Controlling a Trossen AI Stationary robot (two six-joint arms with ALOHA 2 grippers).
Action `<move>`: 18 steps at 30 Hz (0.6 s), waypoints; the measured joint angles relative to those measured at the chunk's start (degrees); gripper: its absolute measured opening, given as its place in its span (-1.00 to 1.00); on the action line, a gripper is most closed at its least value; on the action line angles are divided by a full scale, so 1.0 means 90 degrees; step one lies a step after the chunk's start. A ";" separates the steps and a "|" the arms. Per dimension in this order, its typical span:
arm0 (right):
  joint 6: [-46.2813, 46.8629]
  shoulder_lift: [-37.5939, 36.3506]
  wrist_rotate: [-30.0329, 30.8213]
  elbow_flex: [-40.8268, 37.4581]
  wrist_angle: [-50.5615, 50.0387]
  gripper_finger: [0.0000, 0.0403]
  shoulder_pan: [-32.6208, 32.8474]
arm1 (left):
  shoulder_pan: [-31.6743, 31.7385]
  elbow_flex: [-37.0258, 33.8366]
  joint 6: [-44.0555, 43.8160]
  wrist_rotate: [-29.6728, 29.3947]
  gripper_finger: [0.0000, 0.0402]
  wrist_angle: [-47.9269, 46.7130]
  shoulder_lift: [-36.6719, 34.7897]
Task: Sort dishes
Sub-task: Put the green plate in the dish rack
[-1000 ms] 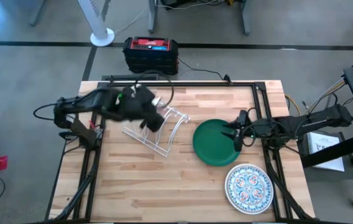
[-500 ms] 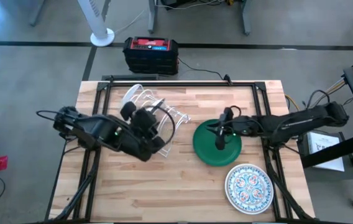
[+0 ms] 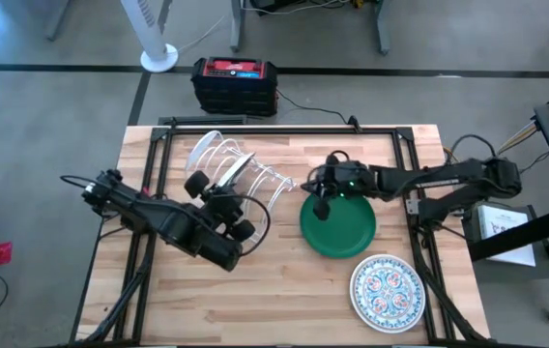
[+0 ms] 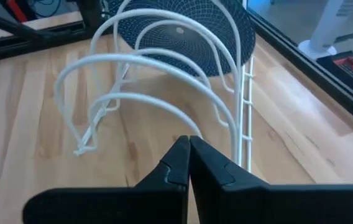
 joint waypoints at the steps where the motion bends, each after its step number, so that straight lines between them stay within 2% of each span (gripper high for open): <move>1: -0.0031 0.0113 -0.0117 0.0046 0.0074 -1.00 -0.0072 | -0.0026 -0.0001 -0.0005 -0.0091 -0.41 0.0003 -0.0008; 8: -0.0163 0.0896 -0.0648 0.0378 0.0456 -1.00 -0.0357 | -0.0086 -0.0020 0.0123 -0.0289 -0.41 0.0001 -0.0131; 18: -0.0328 0.1628 -0.0624 0.0890 0.0494 -1.00 -0.0365 | -0.0086 -0.0103 0.0167 -0.0294 -0.41 -0.0001 -0.0155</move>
